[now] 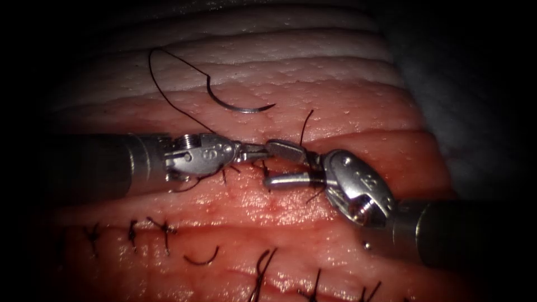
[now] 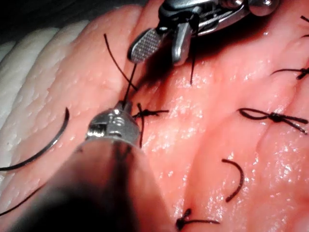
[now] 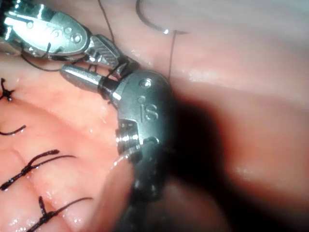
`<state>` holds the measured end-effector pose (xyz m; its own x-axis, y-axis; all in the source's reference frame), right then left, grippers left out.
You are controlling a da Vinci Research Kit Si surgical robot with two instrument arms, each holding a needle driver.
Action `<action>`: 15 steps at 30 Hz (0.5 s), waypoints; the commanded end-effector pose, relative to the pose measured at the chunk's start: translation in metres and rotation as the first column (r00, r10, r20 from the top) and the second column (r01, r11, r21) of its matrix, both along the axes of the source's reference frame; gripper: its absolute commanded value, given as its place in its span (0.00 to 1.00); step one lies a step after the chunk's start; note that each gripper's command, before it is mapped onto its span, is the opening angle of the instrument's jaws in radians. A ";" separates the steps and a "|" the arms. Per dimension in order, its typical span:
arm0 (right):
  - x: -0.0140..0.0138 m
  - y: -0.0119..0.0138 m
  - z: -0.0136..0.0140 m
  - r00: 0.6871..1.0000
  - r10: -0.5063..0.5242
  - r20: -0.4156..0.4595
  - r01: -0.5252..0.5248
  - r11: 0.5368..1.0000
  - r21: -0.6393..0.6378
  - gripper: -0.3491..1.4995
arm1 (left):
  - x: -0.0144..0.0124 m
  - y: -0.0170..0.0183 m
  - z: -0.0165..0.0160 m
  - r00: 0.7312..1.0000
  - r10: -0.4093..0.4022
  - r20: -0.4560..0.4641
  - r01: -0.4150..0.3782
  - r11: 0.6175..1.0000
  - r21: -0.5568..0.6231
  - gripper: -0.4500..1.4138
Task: Wound Closure
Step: Wrap suture twice counter-clockwise around right driver, then pick up short end of suture with right hand
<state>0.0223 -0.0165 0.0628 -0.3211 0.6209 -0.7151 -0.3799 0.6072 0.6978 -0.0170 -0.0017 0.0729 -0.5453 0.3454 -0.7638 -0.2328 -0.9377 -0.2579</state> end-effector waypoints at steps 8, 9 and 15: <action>-0.0015 -0.0007 0.0003 0.982 0.143 0.120 -0.150 0.987 0.058 0.31 | -0.0022 -0.0028 -0.0027 1.000 0.001 0.002 -0.001 1.000 -0.003 0.00; -0.0017 -0.0009 0.0004 0.977 0.170 0.131 -0.181 0.981 0.076 0.31 | -0.0025 -0.0033 -0.0029 1.000 0.001 0.003 -0.001 1.000 -0.004 0.00; -0.0023 -0.0016 0.0012 0.937 0.233 0.262 -0.276 0.951 0.142 0.33 | -0.0040 -0.0045 -0.0037 1.000 0.000 0.003 0.000 1.000 -0.007 0.00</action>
<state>0.0194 -0.0180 0.0634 -0.3173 0.6644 -0.6767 -0.6859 0.3319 0.6475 -0.0205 -0.0063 0.0685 -0.5423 0.3399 -0.7683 -0.2325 -0.9395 -0.2515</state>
